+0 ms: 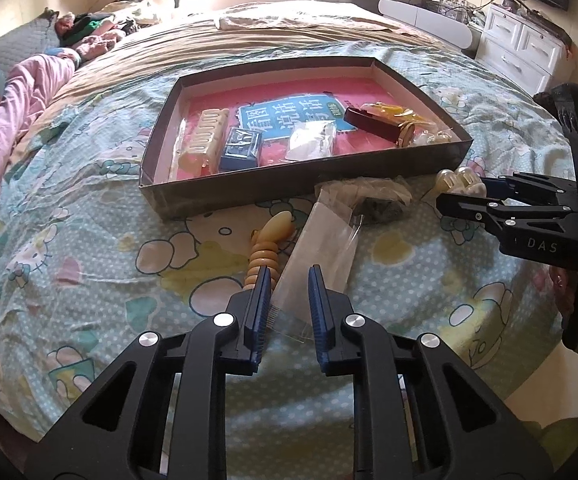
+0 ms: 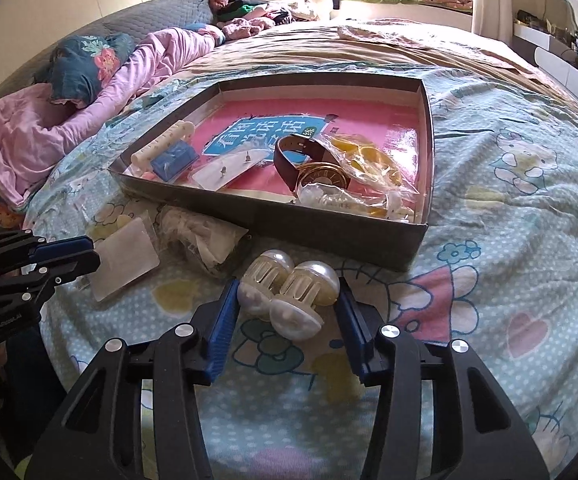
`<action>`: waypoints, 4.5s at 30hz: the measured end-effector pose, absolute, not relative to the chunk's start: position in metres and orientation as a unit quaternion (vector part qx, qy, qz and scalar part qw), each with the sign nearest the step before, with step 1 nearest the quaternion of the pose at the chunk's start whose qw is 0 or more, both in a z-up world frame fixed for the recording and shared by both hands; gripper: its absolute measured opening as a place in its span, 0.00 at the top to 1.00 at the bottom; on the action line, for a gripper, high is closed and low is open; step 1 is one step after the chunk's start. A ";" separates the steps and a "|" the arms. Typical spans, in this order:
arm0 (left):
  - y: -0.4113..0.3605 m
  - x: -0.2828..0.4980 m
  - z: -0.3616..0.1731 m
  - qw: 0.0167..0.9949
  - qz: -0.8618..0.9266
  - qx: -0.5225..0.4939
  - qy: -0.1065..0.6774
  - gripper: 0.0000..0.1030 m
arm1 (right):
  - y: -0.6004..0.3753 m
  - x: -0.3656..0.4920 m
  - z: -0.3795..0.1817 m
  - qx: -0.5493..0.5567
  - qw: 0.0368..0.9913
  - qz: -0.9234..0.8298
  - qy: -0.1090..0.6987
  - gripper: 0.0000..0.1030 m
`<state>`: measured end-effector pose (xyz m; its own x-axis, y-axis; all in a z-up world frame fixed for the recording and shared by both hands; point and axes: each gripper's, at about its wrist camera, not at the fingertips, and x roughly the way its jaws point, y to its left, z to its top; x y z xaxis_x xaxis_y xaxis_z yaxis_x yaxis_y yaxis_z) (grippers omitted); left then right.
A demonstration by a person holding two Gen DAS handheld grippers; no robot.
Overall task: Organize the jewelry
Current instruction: 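Grasp the clear plastic sleeve with the left gripper while the right grasps the white pearl hair clips, then carry the plastic sleeve into the tray with the left gripper while the right carries the pearl clips there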
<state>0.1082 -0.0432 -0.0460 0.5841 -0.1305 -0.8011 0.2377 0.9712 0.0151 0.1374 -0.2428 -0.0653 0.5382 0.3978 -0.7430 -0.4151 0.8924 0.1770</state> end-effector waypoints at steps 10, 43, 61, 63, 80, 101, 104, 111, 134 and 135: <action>-0.067 0.112 -0.055 0.874 -0.124 0.103 0.457 0.67 | -0.258 0.130 -0.049 0.002 0.885 0.223 0.408 0.55; -0.039 0.118 -0.027 0.890 -0.125 0.023 0.437 0.59 | -0.271 0.125 -0.010 0.011 0.902 0.223 0.369 0.55; -0.051 0.128 -0.043 0.888 -0.111 0.058 0.443 0.77 | -0.269 0.125 -0.014 0.014 0.901 0.223 0.371 0.55; -0.044 0.126 -0.028 0.894 -0.119 0.038 0.430 0.77 | -0.268 0.126 -0.015 0.016 0.902 0.222 0.369 0.55; 0.005 0.146 0.032 0.928 -0.062 -0.008 0.368 0.77 | -0.265 0.144 0.004 0.013 0.910 0.231 0.346 0.55; -0.044 0.200 0.013 0.917 -0.104 -0.007 0.384 0.77 | -0.268 0.184 0.018 0.010 0.921 0.208 0.328 0.55; -0.050 0.202 0.003 0.914 -0.106 0.001 0.393 0.77 | -0.268 0.190 0.016 0.010 0.922 0.204 0.330 0.55; -0.058 0.208 -0.013 0.906 -0.114 0.011 0.407 0.77 | -0.265 0.202 0.008 0.006 0.920 0.196 0.339 0.55; -0.056 0.215 -0.035 0.895 -0.125 0.005 0.428 0.76 | -0.250 0.224 -0.025 -0.012 0.909 0.176 0.379 0.55; -0.055 0.215 -0.035 0.895 -0.126 0.005 0.428 0.76 | -0.250 0.224 -0.025 -0.012 0.908 0.175 0.379 0.55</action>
<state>0.2150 -0.0553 -0.0347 0.6022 -0.2213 -0.7671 0.2298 0.9682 -0.0989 0.2243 -0.2499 -0.0251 0.6507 0.3098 -0.6933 -0.3275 0.9382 0.1118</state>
